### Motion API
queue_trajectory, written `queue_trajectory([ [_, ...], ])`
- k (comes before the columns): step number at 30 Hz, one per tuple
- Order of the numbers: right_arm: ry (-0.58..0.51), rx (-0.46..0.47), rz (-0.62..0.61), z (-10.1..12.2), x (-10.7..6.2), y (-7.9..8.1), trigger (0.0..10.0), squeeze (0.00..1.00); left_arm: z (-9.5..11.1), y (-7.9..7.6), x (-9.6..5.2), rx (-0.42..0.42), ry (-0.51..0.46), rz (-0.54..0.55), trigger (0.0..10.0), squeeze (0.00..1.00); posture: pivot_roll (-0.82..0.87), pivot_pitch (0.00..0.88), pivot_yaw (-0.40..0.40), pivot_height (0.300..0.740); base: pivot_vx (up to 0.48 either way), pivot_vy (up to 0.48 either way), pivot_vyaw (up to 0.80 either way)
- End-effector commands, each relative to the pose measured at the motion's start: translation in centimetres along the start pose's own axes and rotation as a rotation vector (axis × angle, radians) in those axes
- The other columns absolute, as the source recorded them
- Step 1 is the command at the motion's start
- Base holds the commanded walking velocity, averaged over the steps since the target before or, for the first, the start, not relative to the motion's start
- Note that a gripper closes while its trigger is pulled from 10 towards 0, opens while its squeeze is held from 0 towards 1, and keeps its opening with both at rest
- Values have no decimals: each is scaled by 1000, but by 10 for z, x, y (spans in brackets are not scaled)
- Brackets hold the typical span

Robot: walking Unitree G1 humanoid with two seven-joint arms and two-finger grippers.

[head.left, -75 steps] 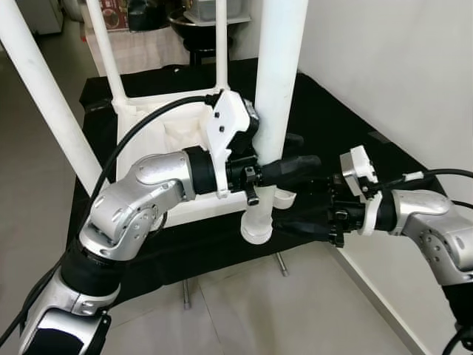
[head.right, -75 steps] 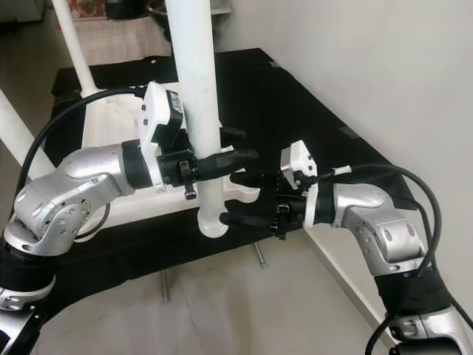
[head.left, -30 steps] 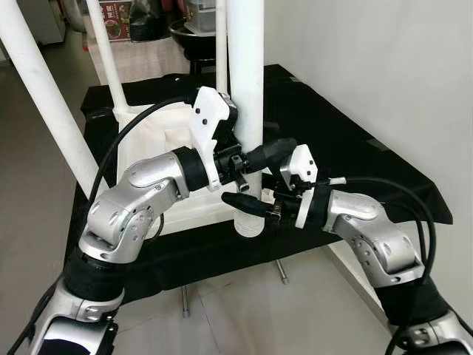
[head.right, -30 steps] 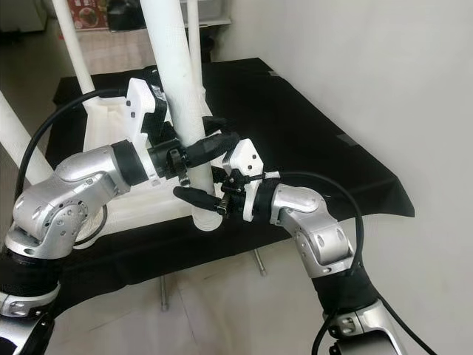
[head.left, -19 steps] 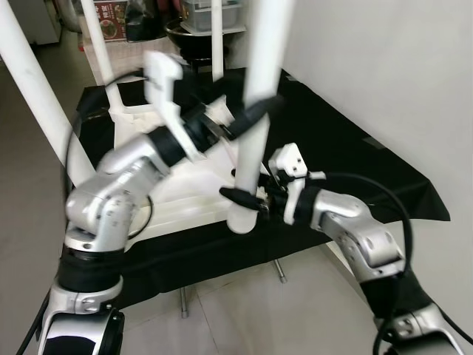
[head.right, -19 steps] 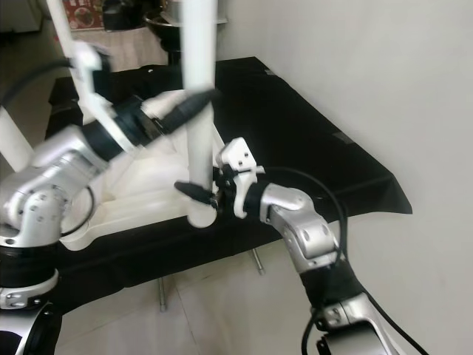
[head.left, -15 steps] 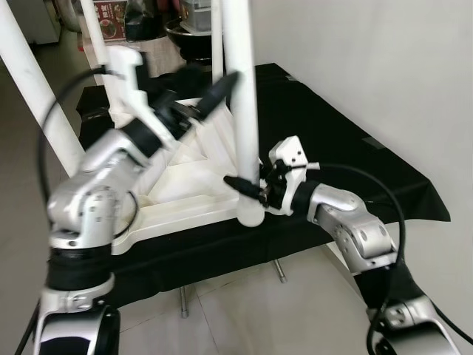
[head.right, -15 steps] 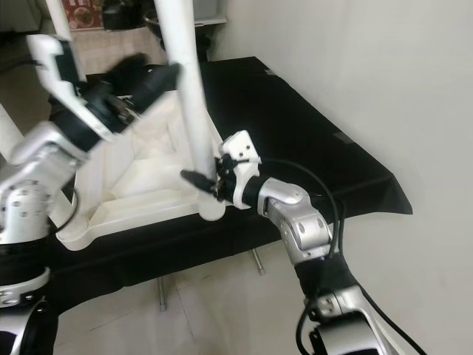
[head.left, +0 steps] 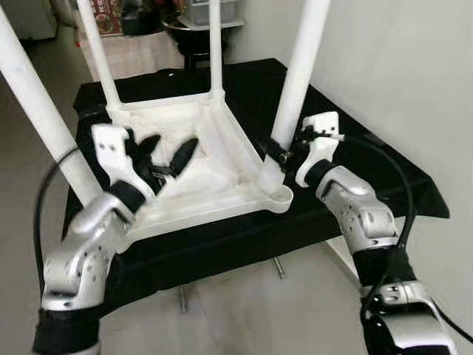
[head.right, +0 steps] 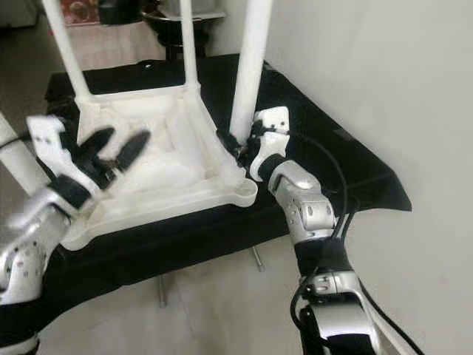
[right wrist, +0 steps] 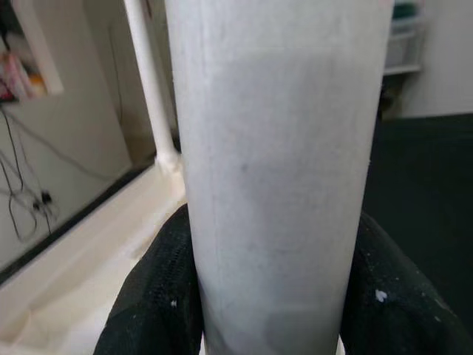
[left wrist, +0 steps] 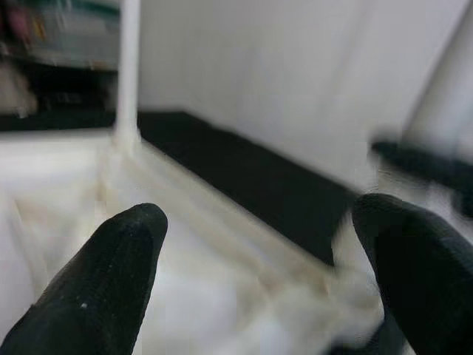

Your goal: Building children table

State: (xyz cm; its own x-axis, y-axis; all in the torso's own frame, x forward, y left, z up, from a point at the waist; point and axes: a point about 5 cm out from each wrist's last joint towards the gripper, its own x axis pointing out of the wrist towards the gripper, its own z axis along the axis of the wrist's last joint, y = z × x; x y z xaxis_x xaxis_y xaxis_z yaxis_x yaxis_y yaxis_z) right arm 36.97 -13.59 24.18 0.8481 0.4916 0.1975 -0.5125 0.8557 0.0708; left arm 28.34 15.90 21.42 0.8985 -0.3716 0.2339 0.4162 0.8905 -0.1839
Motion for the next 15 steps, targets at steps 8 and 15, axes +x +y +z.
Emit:
queue_trajectory([
  [8,-77,37,-57,7,9,5,10000,0,-28,-20,-23,-42,65,20,10000,0,-73,44,-45,740,0,0,0],
  [15,-32,42,153,-18,4,52,10000,0,-36,-29,-41,-51,81,36,10000,0,-59,47,-60,740,0,-49,0],
])
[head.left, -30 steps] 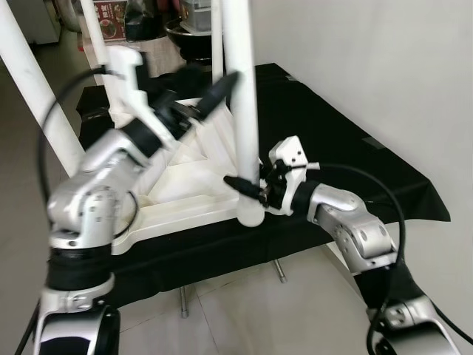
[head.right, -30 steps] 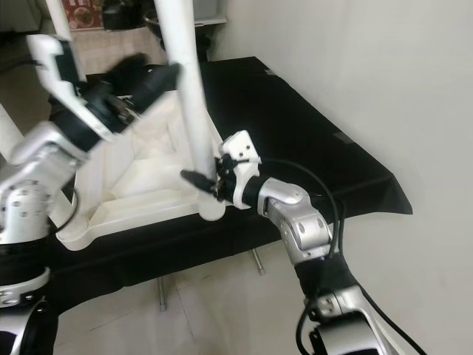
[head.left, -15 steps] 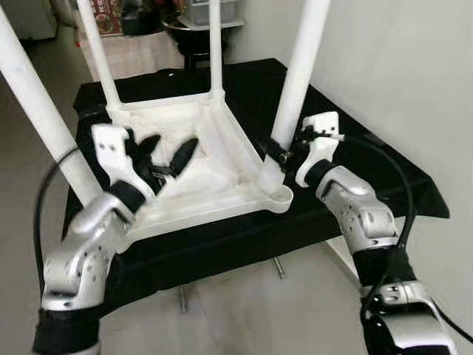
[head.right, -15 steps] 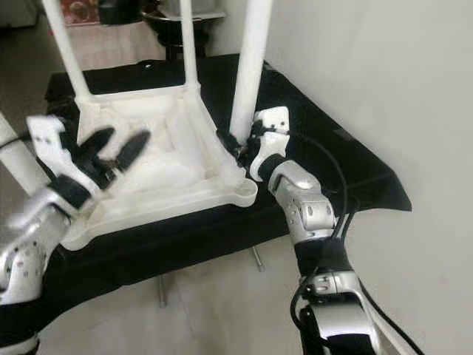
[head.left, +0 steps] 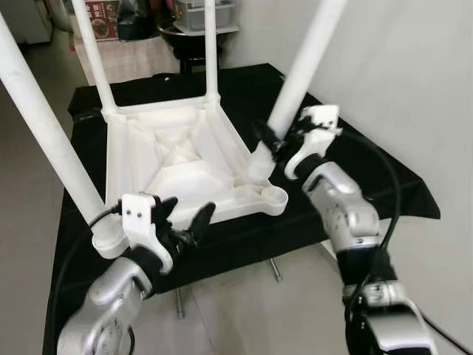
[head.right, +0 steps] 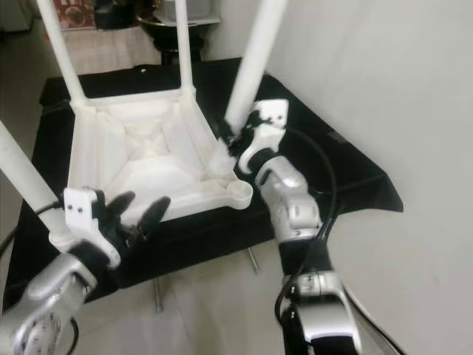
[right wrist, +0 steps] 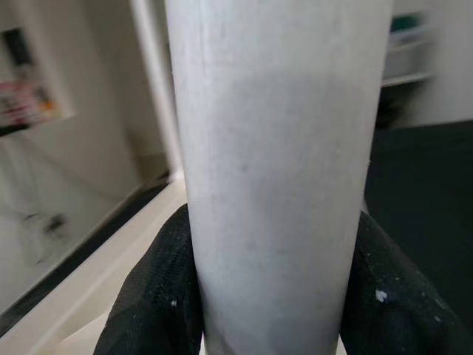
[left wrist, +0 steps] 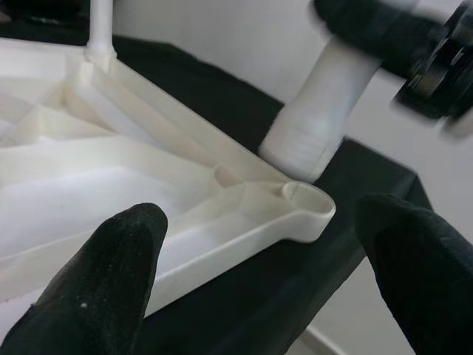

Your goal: Building children table

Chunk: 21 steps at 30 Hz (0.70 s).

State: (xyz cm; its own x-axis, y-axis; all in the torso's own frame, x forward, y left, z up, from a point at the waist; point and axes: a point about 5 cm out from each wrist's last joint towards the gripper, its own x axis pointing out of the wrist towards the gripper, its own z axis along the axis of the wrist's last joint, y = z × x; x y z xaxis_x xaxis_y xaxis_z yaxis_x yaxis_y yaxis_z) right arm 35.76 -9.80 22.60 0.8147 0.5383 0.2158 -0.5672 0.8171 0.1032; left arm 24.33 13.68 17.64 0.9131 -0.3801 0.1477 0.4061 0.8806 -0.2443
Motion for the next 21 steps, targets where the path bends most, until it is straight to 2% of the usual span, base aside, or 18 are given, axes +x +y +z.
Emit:
queue_trajectory([
  [1,-16,-4,95,2,-1,15,10000,0,0,0,-5,8,-5,20,10000,0,-59,47,-60,740,0,-345,0],
  [3,-16,-5,241,-13,-10,42,10000,0,-4,0,-15,10,6,50,10000,0,-53,51,-59,740,0,-450,0],
  [4,-16,-5,241,-13,-10,42,10000,0,-4,0,-15,10,6,50,10000,0,-53,51,-59,740,0,-446,0],
  [5,-11,5,269,-19,-13,49,10000,0,-6,0,-19,16,14,61,10000,0,-53,51,-58,740,0,-446,0],
  [9,-1,21,271,-24,-15,51,10000,0,-7,0,-22,16,15,76,10000,0,-51,53,-55,740,0,-448,0],
  [11,13,58,260,-31,-16,51,10000,0,-8,4,-23,13,15,114,10000,0,-48,56,-51,740,0,0,0],
  [14,26,62,240,-38,-16,50,10000,0,-10,11,-23,26,23,174,10000,0,-48,55,-48,740,0,0,800],
  [21,32,52,236,-40,-15,49,10000,0,-9,15,-25,65,17,233,10000,0,-44,54,-46,740,0,0,800],
])
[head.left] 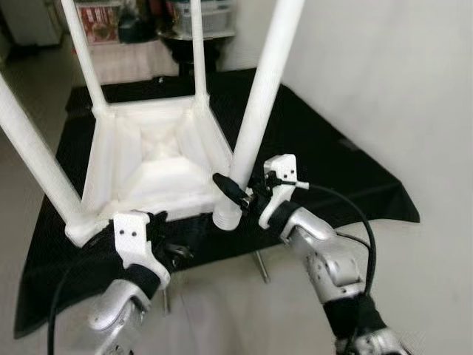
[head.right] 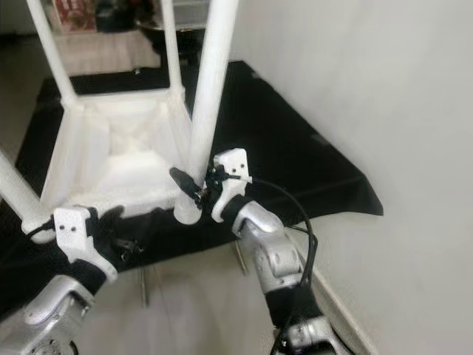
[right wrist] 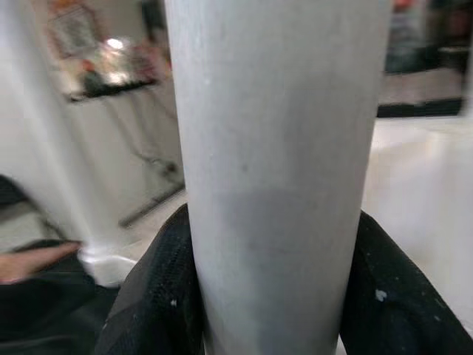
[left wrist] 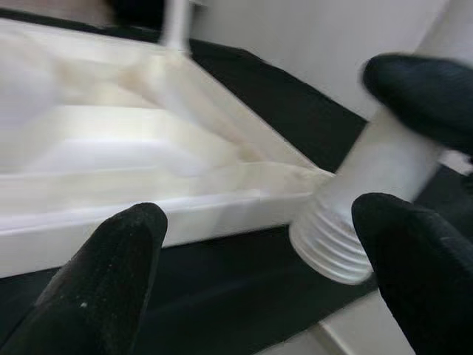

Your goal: Building children table

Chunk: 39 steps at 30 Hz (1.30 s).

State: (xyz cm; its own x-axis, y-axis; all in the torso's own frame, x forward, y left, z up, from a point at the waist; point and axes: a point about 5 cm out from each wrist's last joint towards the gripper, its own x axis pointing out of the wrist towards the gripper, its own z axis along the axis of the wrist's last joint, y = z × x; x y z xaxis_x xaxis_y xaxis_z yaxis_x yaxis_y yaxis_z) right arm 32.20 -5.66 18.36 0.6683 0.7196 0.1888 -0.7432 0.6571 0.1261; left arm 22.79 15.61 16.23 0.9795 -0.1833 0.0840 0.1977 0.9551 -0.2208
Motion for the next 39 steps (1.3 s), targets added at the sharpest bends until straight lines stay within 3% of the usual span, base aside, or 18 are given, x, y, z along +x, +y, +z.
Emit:
queue_trajectory([
  [1,-18,-22,9,5,1,0,10000,0,-2,4,-3,29,3,40,10000,0,-40,52,-46,740,0,0,800],
  [5,-20,-25,10,5,1,2,10000,0,-2,7,-5,54,5,66,10000,0,-39,51,-44,740,0,0,800],
  [14,-36,-20,-49,6,3,-5,10000,0,-5,2,-2,92,23,14,10000,0,-41,52,-42,740,0,0,533],
  [19,-49,-42,-146,12,5,-18,10000,0,-6,-1,-1,106,38,-32,10000,0,-39,53,-40,740,0,0,0],
  [21,-41,-84,-269,22,11,-38,10000,0,-9,-8,0,130,63,-111,10000,0,-39,57,-37,740,0,0,0],
  [24,-42,-111,-331,30,14,-50,10000,0,-10,-12,0,139,77,-153,10000,0,-37,65,-39,740,0,0,0],
  [30,-71,-160,-339,51,17,-67,10000,0,-8,-13,-2,112,69,-164,10000,0,-28,84,-41,740,0,0,0],
  [33,-117,-95,-238,56,15,-61,10000,0,-5,-10,-4,68,53,-134,10000,0,-27,88,-43,740,0,0,0],
  [39,-99,-90,-193,46,11,-50,10000,0,-4,-7,-4,54,36,-119,10000,0,-34,81,-40,740,0,0,0],
])
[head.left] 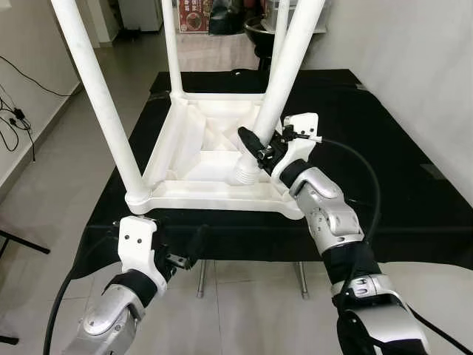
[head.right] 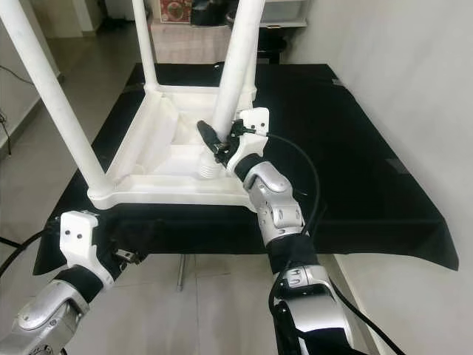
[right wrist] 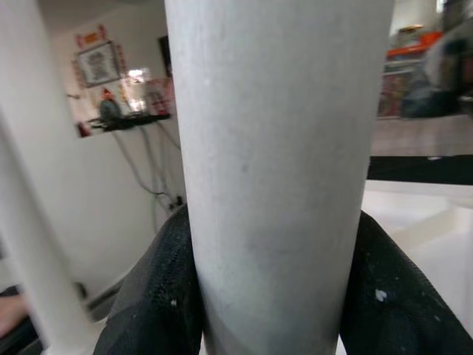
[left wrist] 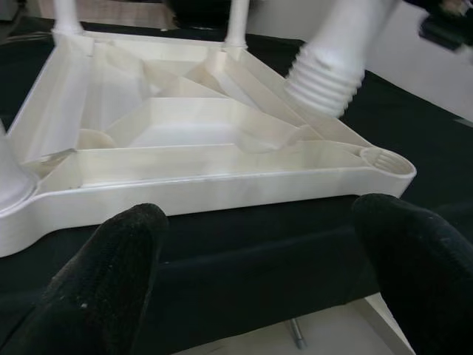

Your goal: Building children table

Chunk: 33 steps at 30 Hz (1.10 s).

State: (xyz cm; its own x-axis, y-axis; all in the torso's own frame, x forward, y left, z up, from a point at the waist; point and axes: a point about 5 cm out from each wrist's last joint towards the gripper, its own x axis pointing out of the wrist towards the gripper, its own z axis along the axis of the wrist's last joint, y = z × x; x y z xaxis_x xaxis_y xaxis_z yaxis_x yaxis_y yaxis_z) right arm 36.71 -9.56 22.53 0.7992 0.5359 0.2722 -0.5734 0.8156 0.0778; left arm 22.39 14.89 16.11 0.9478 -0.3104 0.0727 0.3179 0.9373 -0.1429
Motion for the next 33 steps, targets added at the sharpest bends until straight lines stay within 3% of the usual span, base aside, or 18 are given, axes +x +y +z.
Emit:
queue_trajectory([
  [1,23,26,36,-7,-3,8,10000,0,0,2,-1,-23,-10,15,10000,0,-35,80,-40,740,0,0,0],
  [6,40,84,73,-21,-15,21,10000,0,0,6,-1,-36,-23,34,10000,0,-42,66,-35,740,299,0,-640],
  [14,47,157,131,-31,-20,39,10000,0,0,7,2,-30,-23,27,10000,0,-47,56,-37,740,319,0,0],
  [18,28,177,216,-30,-22,51,10000,0,0,7,2,-25,-29,31,10000,0,-43,58,-41,740,322,0,800],
  [26,45,215,252,-30,-24,54,10000,0,-1,6,2,-4,-7,38,10000,0,-41,67,-45,740,80,0,100],
  [33,46,206,334,-25,-29,57,10000,0,-2,-2,2,29,5,-36,10000,0,-42,69,-42,740,0,-125,0],
])
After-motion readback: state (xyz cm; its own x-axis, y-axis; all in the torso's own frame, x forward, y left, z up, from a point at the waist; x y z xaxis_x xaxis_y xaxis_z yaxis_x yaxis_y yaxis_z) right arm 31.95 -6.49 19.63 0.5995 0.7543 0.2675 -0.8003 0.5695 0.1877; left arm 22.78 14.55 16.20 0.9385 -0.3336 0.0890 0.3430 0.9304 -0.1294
